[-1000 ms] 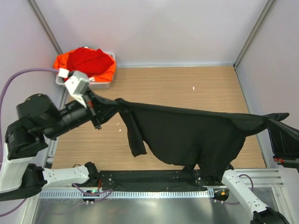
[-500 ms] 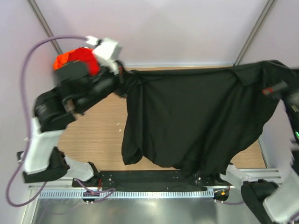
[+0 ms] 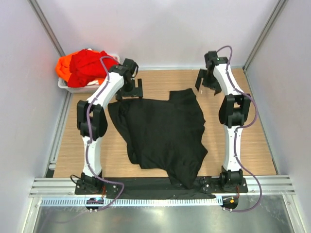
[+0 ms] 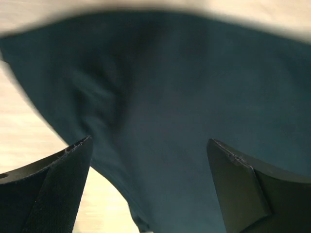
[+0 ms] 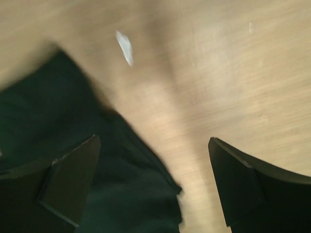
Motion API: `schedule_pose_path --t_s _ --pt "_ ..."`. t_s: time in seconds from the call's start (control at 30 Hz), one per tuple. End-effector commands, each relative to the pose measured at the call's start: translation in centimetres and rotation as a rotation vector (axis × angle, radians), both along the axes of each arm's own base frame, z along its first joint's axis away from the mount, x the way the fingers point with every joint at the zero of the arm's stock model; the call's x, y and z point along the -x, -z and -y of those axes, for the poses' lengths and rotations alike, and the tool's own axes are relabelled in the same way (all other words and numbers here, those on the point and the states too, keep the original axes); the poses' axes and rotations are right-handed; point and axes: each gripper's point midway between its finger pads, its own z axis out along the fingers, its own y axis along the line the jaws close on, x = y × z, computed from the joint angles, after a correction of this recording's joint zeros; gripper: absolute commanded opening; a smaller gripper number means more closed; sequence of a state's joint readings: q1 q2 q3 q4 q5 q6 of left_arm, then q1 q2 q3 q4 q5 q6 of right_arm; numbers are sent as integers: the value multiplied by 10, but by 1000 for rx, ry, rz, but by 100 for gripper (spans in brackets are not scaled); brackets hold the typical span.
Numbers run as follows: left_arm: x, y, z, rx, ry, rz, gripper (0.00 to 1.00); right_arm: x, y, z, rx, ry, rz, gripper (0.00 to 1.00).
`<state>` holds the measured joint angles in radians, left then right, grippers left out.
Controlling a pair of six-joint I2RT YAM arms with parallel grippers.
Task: Fold and stack the t-shirts
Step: Flatten the tshirt out
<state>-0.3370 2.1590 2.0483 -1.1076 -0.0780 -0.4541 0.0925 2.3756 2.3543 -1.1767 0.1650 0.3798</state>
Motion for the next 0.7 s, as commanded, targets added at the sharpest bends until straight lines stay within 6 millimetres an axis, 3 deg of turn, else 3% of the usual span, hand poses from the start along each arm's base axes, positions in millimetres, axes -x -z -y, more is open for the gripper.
schedule_pose_path --t_s 0.0,0.03,0.07,0.1,0.13,0.17,0.2,0.23,0.27,0.3,0.33,0.4,0.43,0.57,0.67 --pt "36 -129 46 175 103 307 100 56 -184 5 -22 11 409 100" --pt "45 -135 44 185 105 317 100 63 -183 5 -39 21 418 100" --pt "51 -133 43 188 106 314 100 73 -200 2 -63 18 481 100" --pt "62 -115 39 169 104 275 100 84 -172 0 -72 10 418 100" --pt "68 -108 36 161 104 266 100 89 -164 -4 -92 1 409 100" --pt "75 -119 33 178 101 306 100 100 -149 -10 -123 -11 398 100" --pt "88 -93 26 149 91 250 100 104 -139 -15 -146 -25 387 100" --pt "95 -89 22 145 84 252 100 103 -135 -21 -172 -44 408 100" --pt "101 -95 19 162 72 285 100 112 -111 -25 -195 -53 359 100" --pt "108 -87 15 159 64 272 100 116 -107 -34 -243 -78 352 100" --pt "120 -67 9 143 54 233 100 113 -105 -43 -272 -106 371 100" --pt "130 -63 7 170 35 239 100 116 -90 -67 -352 -174 341 100" --pt "138 -49 5 167 33 214 99 114 -90 -84 -378 -227 351 99" --pt "154 -35 0 174 20 197 99 105 -80 -132 -391 -346 318 96" --pt "162 -24 -8 147 -13 171 99 99 -57 -146 -381 -354 267 88"
